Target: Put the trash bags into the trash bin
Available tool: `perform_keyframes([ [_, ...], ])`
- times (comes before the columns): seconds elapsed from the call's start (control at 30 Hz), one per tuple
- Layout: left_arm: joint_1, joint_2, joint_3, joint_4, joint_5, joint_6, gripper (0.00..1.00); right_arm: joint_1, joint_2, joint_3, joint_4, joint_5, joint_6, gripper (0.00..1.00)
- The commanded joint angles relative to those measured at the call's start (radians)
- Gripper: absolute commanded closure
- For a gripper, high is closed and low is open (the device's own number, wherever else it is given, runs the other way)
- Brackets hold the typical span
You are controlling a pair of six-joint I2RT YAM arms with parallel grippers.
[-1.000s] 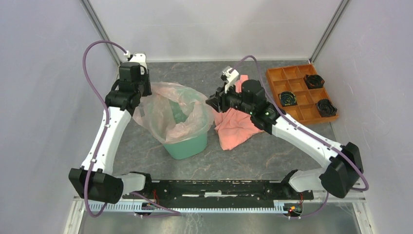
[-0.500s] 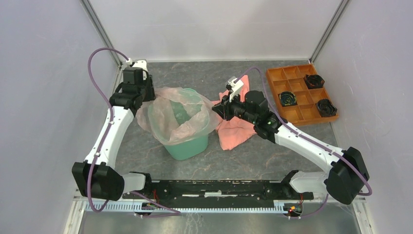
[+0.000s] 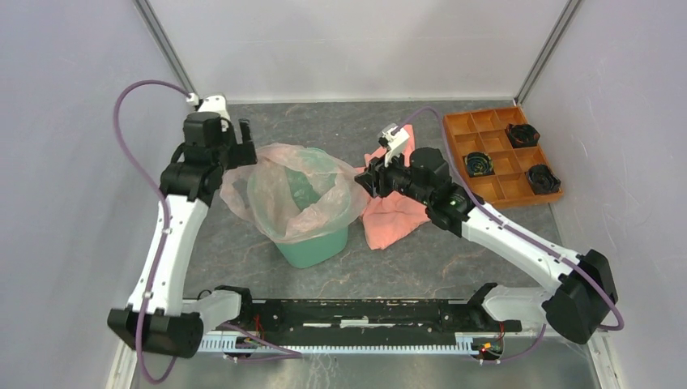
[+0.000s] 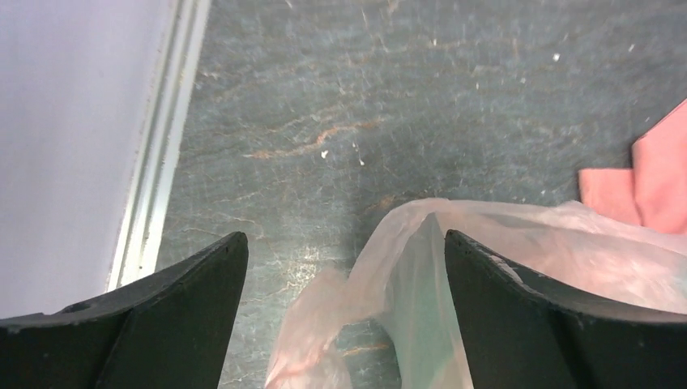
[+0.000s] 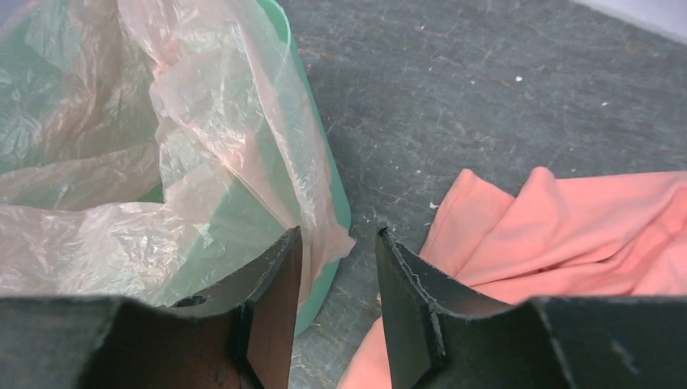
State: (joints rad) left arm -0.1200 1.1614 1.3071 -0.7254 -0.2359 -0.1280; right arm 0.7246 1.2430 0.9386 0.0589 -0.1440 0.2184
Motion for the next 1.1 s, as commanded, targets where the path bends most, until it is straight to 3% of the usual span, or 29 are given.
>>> perform_keyframes([
  [0.0,0.0,-0.122,0.051,-0.054,-0.083,-0.06,0.05,-0.001,-0.057,0.076,-0.043,0.039,-0.036,0.54],
  [0.1,0.0,-0.2,0.0,-0.091,-0.131,-0.083,0.1,-0.001,-0.073,0.096,-0.092,0.039,-0.043,0.51],
  [0.23,0.0,-0.274,-0.14,-0.101,-0.161,-0.124,0.09,-0.001,-0.108,0.088,-0.135,0.042,-0.044,0.38],
  [0.5,0.011,-0.209,-0.26,-0.051,-0.123,-0.182,0.09,-0.001,-0.196,-0.054,-0.067,-0.084,-0.045,0.27],
  [0.53,0.018,-0.212,-0.268,-0.034,-0.096,-0.189,0.13,0.0,-0.2,-0.067,-0.036,-0.102,-0.04,0.26],
  [0.67,0.057,-0.194,-0.292,-0.002,0.061,-0.215,0.47,-0.001,-0.206,-0.137,0.073,-0.207,0.017,0.26],
  [0.7,0.063,-0.195,-0.307,0.002,0.094,-0.233,0.53,-0.001,-0.203,-0.153,0.094,-0.233,0.026,0.26],
  [0.8,0.07,-0.221,-0.354,0.026,0.158,-0.281,0.58,0.0,-0.191,-0.182,0.137,-0.227,0.036,0.3],
  [1.07,0.07,-0.275,-0.538,0.164,0.3,-0.439,0.71,-0.001,-0.123,-0.221,0.217,-0.209,0.098,0.62],
])
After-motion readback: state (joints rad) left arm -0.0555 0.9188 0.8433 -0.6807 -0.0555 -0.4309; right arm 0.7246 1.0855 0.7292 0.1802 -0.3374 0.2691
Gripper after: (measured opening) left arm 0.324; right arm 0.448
